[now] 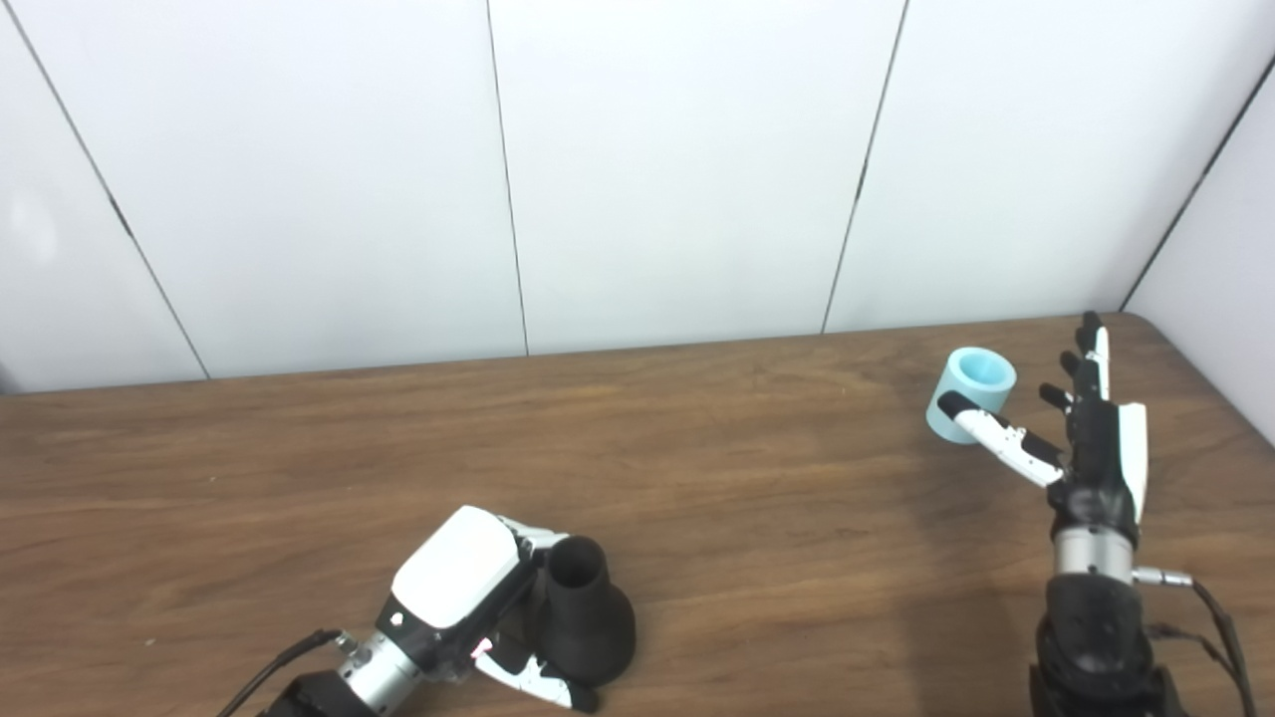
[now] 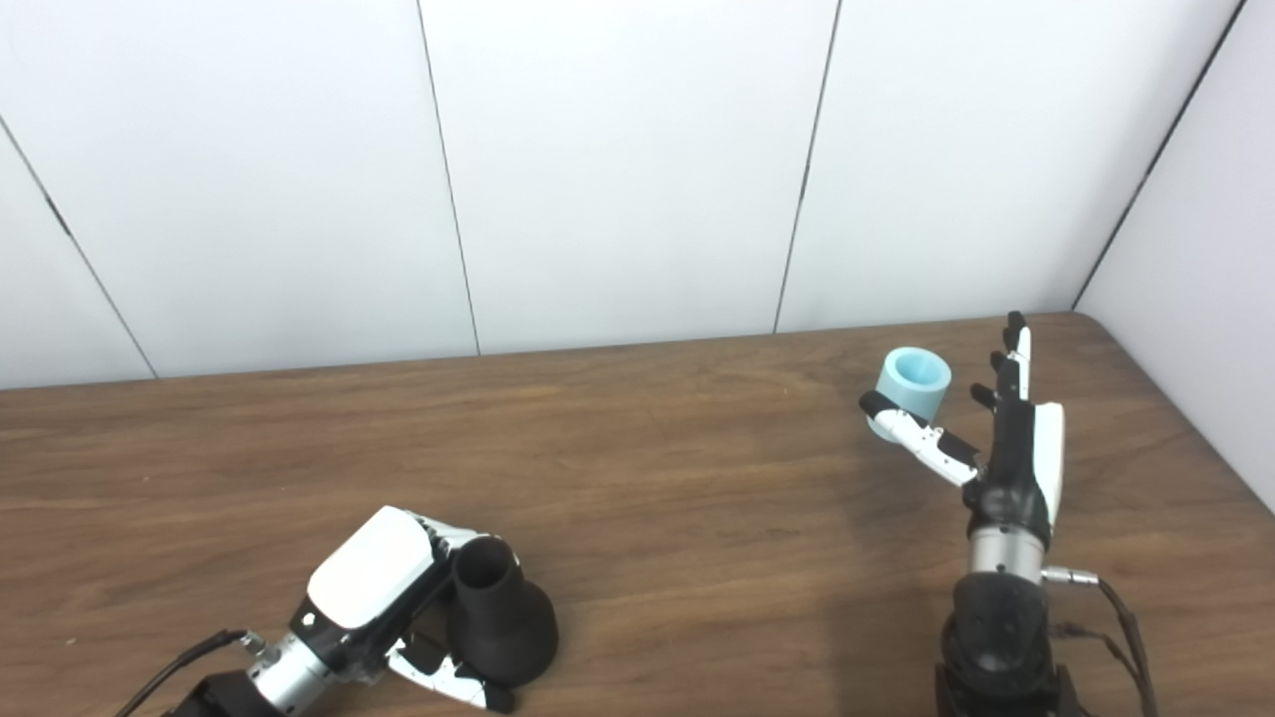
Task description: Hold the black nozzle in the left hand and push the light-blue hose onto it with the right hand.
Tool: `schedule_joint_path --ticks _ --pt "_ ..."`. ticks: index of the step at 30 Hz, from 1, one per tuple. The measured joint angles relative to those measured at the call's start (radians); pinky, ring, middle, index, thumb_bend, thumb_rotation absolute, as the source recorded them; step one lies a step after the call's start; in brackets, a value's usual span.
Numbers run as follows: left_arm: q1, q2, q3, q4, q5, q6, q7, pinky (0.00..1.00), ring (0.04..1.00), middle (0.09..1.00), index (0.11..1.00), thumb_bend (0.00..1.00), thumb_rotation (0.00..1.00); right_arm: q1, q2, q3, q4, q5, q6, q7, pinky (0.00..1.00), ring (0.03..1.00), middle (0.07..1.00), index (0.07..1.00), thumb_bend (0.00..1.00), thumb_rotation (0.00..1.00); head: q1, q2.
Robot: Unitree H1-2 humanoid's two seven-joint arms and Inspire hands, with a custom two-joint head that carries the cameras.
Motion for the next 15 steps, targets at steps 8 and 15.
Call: schedule_joint_path --ticks 8,15 --pt "-0.009 0.000 -0.032 -0.001 -0.002 0.000 0.005 0.25 0.362 0.512 0.504 0.50 0.00 -0.078 -0.019 0.005 0.148 0.039 0.022 0.006 0.82 0.922 0.954 0.995 0.96 0.38 0.003 0.000" --pt "-0.010 0.000 -0.049 -0.013 0.001 0.000 0.010 0.24 0.367 0.517 0.500 0.50 0.00 -0.127 -0.045 0.021 0.275 0.069 0.017 0.005 0.78 0.902 0.947 0.980 0.94 0.31 0.002 0.002"
